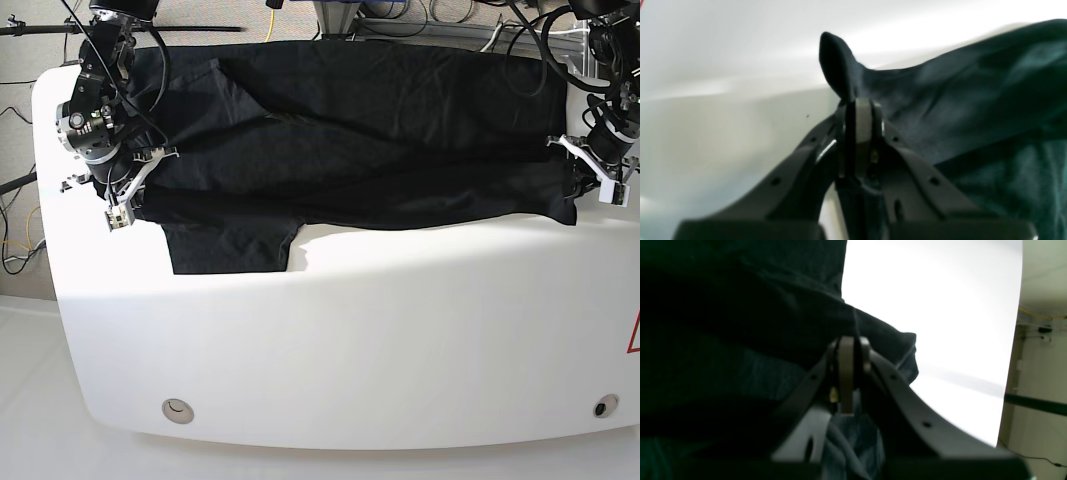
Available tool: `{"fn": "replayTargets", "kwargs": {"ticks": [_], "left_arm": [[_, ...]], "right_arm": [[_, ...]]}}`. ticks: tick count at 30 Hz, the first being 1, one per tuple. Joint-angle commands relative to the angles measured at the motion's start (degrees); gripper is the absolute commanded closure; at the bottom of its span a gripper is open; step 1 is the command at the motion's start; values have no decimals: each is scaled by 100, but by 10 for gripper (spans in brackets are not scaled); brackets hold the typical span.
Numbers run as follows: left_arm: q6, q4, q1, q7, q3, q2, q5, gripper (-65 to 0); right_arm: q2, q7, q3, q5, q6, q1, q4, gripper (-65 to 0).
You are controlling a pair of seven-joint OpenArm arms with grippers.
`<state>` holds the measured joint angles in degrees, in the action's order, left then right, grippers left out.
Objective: Fold the T-shirt properly
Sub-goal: 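Lift the hem and carry it over toward the collar with both grippers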
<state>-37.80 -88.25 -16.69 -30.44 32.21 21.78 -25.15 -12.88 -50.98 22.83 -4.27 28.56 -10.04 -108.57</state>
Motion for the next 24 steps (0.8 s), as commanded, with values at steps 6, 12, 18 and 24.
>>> {"fn": "replayTargets", "kwargs": {"ticks": [6, 12, 18, 24], "left_arm": [[42, -75, -43, 44, 83, 174, -143, 0], [72, -82, -52, -20, -1, 159, -129, 0], [45, -107, -58, -89, 82, 158, -85, 0], [36, -179, -87, -120, 165, 119, -58, 0]], "right_arm": [[-112, 83, 22, -41, -36, -24, -96, 0], [-137, 33, -1, -73, -35, 27, -17, 0], [-145, 16, 4, -43, -48, 38, -2, 0], [-144, -3, 10, -47, -44, 102, 41, 0]]}}
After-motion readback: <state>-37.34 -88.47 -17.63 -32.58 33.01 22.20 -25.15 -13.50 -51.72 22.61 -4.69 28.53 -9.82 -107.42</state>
